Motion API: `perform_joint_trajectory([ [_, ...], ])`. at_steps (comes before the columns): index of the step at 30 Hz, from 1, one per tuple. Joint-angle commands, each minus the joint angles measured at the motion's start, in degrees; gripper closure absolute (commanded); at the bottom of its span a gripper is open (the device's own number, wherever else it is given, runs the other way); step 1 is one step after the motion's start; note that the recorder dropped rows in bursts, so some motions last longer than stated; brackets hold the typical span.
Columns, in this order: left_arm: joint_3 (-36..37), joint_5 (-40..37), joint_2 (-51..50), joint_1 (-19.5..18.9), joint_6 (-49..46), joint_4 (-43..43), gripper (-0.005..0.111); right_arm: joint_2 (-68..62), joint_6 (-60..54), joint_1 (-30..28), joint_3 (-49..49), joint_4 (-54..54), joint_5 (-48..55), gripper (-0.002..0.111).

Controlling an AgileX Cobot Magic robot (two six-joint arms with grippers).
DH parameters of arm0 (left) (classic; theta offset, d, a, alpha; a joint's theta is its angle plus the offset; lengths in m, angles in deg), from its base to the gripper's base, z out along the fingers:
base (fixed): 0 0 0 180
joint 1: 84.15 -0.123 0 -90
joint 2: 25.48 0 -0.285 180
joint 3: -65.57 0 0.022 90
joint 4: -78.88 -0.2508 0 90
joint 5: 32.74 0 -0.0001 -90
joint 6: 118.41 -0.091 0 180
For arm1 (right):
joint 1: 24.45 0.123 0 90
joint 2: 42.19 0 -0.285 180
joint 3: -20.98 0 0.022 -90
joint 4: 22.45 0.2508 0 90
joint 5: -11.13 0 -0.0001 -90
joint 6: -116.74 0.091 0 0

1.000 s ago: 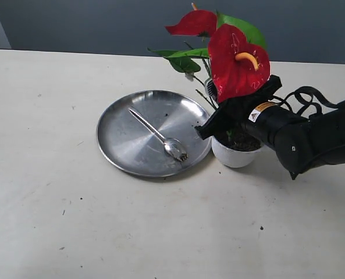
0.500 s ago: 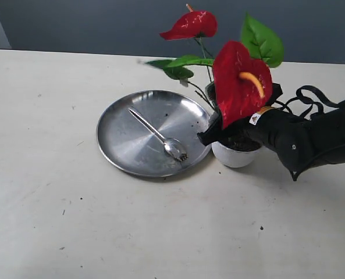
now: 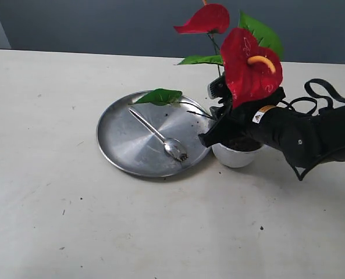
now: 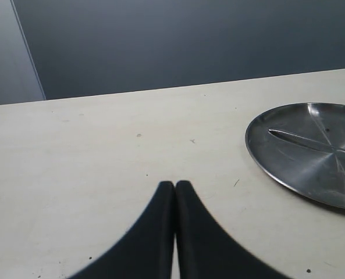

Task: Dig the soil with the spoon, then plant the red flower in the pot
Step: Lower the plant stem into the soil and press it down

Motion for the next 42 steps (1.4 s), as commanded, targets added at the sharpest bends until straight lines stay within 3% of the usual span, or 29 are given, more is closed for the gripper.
perform_joint_trajectory([
  [1, -0.13, 0.75, 0.07, 0.31, 0.25, 0.00, 0.106, 0.48, 0.41, -0.28, 1.63, 2.57, 10.48, 0.074],
  [42, -0.13, 0.75, 0.07, 0.31, 0.25, 0.12, 0.106, 12.40, 0.93, -0.28, 1.63, 5.13, 19.24, 0.074],
])
